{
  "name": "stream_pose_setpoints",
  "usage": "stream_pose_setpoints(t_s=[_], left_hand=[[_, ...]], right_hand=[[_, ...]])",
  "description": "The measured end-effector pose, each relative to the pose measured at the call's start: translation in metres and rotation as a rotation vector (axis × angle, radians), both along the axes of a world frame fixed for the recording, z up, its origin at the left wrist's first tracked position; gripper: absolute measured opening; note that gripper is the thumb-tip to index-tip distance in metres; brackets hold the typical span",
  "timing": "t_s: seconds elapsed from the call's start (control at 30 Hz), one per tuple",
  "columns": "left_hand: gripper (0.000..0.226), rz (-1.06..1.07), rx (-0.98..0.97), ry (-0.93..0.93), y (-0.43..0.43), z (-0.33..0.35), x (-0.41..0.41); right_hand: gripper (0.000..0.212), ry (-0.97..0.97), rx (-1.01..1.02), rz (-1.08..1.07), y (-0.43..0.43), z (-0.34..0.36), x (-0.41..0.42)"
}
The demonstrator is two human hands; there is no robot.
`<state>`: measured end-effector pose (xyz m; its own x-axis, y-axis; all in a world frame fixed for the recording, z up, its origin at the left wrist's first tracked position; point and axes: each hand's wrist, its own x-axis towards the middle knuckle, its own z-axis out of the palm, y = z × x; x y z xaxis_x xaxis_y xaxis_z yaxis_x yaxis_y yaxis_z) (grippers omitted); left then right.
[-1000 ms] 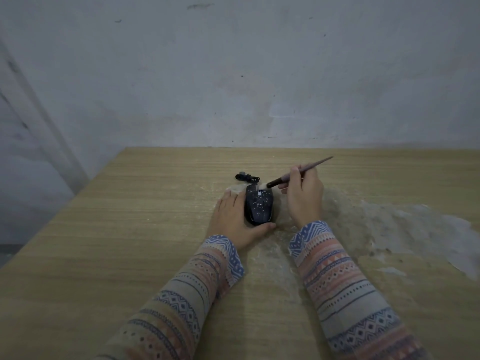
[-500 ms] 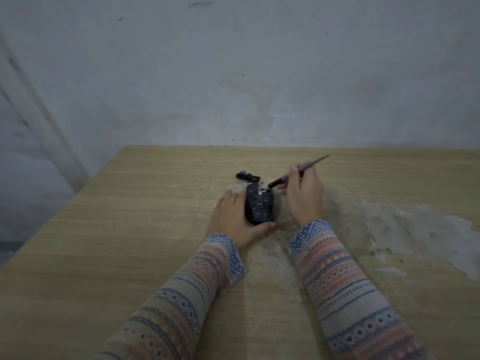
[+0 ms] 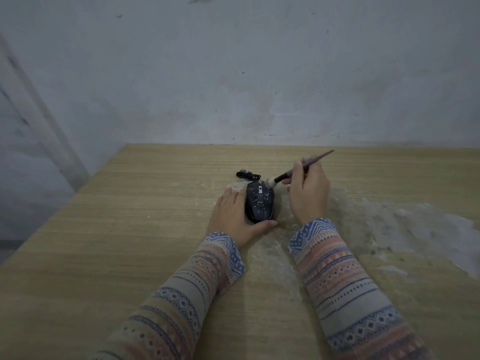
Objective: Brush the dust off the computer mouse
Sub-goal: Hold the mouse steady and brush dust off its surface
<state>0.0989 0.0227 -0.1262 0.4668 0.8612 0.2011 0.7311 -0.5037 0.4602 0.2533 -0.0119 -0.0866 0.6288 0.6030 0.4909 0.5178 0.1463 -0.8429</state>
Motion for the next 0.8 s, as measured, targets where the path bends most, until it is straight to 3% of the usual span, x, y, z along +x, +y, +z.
stream_pose_setpoints(t_s=[0.5, 0.63, 0.8], left_hand=[[0.112, -0.011, 0.003, 0.014, 0.0010, 0.0019, 0.0004], [0.111, -0.009, 0.008, 0.017, 0.0013, 0.0008, 0.0005], [0.109, -0.011, 0.023, 0.000, 0.0010, 0.0006, 0.0001]], right_hand=[[0.021, -0.005, 0.010, -0.065, -0.0008, -0.0018, 0.0053], [0.021, -0.007, -0.068, -0.030, -0.0010, -0.0034, 0.0027], [0.018, 0.009, 0.009, -0.036, -0.0027, 0.0020, 0.0022]])
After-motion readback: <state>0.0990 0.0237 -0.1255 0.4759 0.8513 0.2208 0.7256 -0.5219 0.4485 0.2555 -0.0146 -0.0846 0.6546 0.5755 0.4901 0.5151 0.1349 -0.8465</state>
